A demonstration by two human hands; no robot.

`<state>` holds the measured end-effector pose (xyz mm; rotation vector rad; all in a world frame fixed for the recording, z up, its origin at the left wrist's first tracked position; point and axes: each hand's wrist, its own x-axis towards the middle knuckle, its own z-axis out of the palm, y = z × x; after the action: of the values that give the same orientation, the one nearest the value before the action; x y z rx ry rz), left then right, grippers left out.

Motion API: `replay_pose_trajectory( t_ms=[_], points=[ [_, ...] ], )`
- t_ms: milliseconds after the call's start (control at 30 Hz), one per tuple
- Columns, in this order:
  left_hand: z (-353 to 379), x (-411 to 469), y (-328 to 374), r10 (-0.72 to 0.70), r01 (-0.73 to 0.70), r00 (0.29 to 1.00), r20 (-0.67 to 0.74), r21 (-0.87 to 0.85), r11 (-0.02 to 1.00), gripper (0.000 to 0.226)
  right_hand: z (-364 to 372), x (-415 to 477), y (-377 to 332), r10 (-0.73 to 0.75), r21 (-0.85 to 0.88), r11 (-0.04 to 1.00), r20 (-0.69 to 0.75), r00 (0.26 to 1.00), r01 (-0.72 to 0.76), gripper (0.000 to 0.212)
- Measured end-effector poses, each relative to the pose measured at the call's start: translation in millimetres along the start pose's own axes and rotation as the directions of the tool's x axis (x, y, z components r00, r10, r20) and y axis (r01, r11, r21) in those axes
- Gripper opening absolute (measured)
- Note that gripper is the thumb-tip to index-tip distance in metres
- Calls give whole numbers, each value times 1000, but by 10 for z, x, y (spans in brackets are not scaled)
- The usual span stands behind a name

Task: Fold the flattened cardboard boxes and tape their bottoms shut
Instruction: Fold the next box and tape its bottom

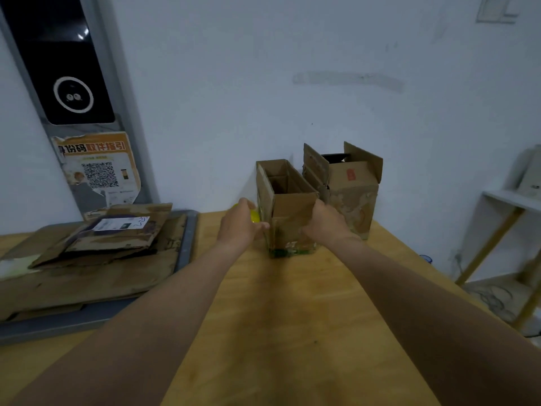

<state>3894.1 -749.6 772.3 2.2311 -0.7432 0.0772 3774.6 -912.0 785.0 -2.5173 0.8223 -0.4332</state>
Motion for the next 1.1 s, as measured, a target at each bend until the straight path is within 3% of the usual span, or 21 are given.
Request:
replay_pose_trajectory(
  t_ms=[100,200,333,433,700,833,967,1100],
  points=[
    [-355,-264,-84,49,-53,998,37,96,994,53,-50,-286,-157,-31,-81,996,63,998,36,52],
    [-810,-564,-239,92,-103,994,52,279,955,53,-77,-595,-414,-82,-140,985,109,991,97,57],
    [-1471,-976,-585,153,-163,986,66,564,810,53,-20,-995,-858,-161,-212,959,138,977,188,60],
    [-1920,-1260,-862,148,-136,988,39,669,731,50,91,-1219,-1213,-231,-248,932,156,960,265,55],
    [-2679,-1695,-1570,34,6,999,-37,767,642,48,633,-1422,-2101,-394,-246,861,235,889,446,58],
    [-2727,-1683,-1919,9,48,998,-69,776,629,52,1017,-1268,-2399,-422,-236,840,283,861,489,37],
    [-2643,-1491,-2259,1,87,994,-111,788,610,59,1447,-1009,-2583,-451,-207,823,325,831,528,50],
    [-2489,-1207,-2583,-48,127,991,-128,734,667,48,1882,-716,-2709,-481,-213,795,349,804,568,54]
  ],
)
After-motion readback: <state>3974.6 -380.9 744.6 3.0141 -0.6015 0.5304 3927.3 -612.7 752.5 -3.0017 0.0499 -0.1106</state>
